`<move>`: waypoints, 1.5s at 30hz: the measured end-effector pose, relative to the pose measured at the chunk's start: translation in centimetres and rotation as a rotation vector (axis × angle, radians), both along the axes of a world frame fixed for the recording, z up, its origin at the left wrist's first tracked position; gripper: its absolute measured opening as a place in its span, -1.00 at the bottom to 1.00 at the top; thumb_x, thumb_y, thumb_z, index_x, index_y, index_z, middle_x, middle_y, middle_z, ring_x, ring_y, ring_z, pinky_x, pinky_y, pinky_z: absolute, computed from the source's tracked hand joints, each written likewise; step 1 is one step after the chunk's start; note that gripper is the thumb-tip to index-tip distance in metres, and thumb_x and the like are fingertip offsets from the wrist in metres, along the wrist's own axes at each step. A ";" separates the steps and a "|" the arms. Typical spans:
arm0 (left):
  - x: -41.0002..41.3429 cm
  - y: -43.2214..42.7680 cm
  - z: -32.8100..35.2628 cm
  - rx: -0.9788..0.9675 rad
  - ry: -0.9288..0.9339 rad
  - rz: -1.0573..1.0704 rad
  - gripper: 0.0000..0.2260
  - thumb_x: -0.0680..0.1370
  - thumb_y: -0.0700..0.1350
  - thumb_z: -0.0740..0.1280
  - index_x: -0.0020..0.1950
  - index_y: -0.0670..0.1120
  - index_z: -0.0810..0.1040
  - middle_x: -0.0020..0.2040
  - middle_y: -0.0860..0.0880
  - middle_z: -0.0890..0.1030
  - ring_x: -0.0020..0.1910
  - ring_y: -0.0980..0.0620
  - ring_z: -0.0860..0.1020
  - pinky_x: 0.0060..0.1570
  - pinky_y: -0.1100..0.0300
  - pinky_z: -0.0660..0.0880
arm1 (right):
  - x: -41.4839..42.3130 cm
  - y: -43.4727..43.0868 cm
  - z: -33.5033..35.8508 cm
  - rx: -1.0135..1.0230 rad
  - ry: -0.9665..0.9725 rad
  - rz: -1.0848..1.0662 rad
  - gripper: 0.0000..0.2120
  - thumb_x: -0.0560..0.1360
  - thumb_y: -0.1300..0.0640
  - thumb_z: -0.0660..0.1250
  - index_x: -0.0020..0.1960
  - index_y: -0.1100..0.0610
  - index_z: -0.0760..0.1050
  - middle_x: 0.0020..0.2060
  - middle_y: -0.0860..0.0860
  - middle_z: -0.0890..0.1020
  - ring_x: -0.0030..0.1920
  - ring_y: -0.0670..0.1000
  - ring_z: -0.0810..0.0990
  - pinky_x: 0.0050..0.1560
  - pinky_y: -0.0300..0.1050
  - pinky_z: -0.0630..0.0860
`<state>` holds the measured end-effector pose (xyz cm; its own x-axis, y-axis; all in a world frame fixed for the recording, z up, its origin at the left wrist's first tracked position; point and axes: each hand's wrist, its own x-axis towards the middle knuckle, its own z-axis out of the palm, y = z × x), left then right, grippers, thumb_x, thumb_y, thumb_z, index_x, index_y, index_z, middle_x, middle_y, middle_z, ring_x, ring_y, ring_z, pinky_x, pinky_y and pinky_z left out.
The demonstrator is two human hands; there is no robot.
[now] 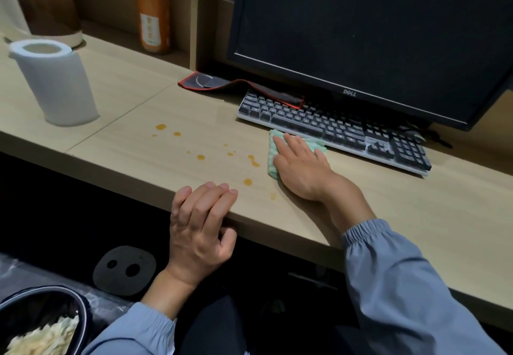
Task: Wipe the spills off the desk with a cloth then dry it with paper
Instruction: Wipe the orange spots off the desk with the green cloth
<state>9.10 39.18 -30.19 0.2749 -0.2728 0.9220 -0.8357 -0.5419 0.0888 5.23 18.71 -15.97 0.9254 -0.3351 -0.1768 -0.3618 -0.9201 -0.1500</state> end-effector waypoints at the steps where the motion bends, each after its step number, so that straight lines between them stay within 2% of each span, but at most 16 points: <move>1: 0.0 0.1 0.1 0.000 0.002 -0.005 -0.47 0.40 -0.20 0.27 0.39 -0.12 0.51 0.32 -0.06 0.52 0.34 -0.12 0.50 0.59 -0.02 0.17 | -0.4 0.3 0.0 0.004 0.002 0.004 -0.45 0.69 -0.09 -0.21 0.66 -0.11 -0.23 0.64 -0.10 -0.22 0.61 -0.08 -0.29 0.58 0.13 -0.27; 13: -0.3 0.5 0.1 0.034 0.021 -0.013 -0.45 0.41 -0.20 0.31 0.42 -0.12 0.49 0.35 -0.07 0.51 0.37 -0.11 0.48 0.60 -0.04 0.16 | -10.0 6.9 -0.2 -0.029 0.003 0.057 -0.47 0.69 -0.12 -0.26 0.62 -0.17 -0.36 0.58 -0.20 -0.37 0.52 -0.20 -0.47 0.57 0.03 -0.36; 31: 0.0 0.2 0.0 0.009 0.001 -0.016 -0.44 0.38 -0.20 0.29 0.40 -0.11 0.50 0.33 -0.05 0.52 0.35 -0.09 0.50 0.60 0.00 0.15 | 3.1 1.7 0.4 0.041 0.048 0.030 -0.46 0.70 -0.11 -0.21 0.66 -0.11 -0.22 0.64 -0.11 -0.23 0.60 -0.09 -0.31 0.57 0.12 -0.31; 38: -0.4 1.1 0.3 0.068 0.065 -0.036 -0.42 0.40 -0.20 0.35 0.45 -0.10 0.48 0.38 -0.05 0.50 0.40 -0.09 0.48 0.59 -0.05 0.20 | 1.7 3.1 0.0 0.010 0.020 0.044 -0.45 0.70 -0.10 -0.22 0.66 -0.09 -0.23 0.64 -0.08 -0.23 0.61 -0.07 -0.30 0.57 0.14 -0.29; 41: -0.7 1.5 0.6 0.105 0.111 -0.062 -0.42 0.42 -0.19 0.35 0.47 -0.09 0.46 0.41 -0.04 0.48 0.44 -0.08 0.46 0.61 -0.04 0.16 | -0.7 4.5 -0.2 0.003 0.022 0.073 -0.46 0.71 -0.11 -0.23 0.65 -0.10 -0.26 0.63 -0.11 -0.26 0.59 -0.10 -0.33 0.58 0.12 -0.31; 45: -1.1 2.3 1.0 0.124 0.148 -0.116 -0.44 0.45 -0.21 0.34 0.48 -0.11 0.46 0.43 -0.06 0.52 0.48 -0.07 0.45 0.60 -0.08 0.22 | -4.4 6.7 -0.2 -0.011 0.023 0.113 -0.47 0.71 -0.10 -0.24 0.64 -0.13 -0.30 0.62 -0.14 -0.30 0.57 -0.14 -0.39 0.58 0.08 -0.31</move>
<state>8.05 41.47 -29.23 0.3643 -0.4190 0.8317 -0.8762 -0.4568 0.1537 0.79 25.37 -16.22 0.9531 -0.2314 -0.1951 -0.2593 -0.9567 -0.1323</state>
